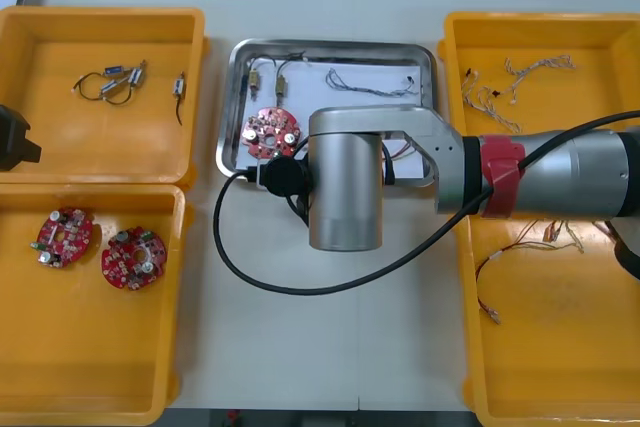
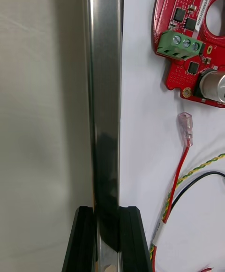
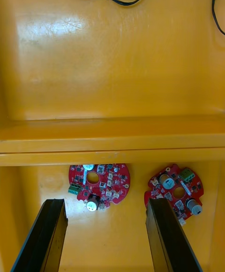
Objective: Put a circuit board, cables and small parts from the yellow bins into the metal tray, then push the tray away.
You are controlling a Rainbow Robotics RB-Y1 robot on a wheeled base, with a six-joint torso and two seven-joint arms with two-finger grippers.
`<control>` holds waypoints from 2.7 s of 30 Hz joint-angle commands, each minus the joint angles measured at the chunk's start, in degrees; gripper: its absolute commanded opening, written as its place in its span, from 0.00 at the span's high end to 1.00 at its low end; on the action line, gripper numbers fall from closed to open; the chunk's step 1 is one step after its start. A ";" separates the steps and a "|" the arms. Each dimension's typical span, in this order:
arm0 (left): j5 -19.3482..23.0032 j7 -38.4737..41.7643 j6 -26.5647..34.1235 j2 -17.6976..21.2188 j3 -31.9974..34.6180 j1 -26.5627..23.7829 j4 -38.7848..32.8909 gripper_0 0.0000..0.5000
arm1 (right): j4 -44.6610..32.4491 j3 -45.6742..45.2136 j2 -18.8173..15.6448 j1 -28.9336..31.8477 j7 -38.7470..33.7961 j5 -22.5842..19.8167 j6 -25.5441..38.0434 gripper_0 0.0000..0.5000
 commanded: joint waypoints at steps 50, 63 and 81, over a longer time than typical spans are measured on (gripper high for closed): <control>-0.23 4.07 0.34 2.30 1.35 1.41 -1.61 0.00 | 24.51 0.70 0.92 -10.07 17.75 -5.14 -25.69 0.75; -0.23 4.07 0.34 2.30 1.35 1.41 -1.61 0.00 | 23.89 0.18 0.84 -10.16 18.28 -6.46 -24.29 0.00; -0.23 4.07 0.34 2.30 1.35 1.41 -1.61 0.00 | 12.29 -12.66 0.66 -9.01 19.78 -6.63 -0.82 0.00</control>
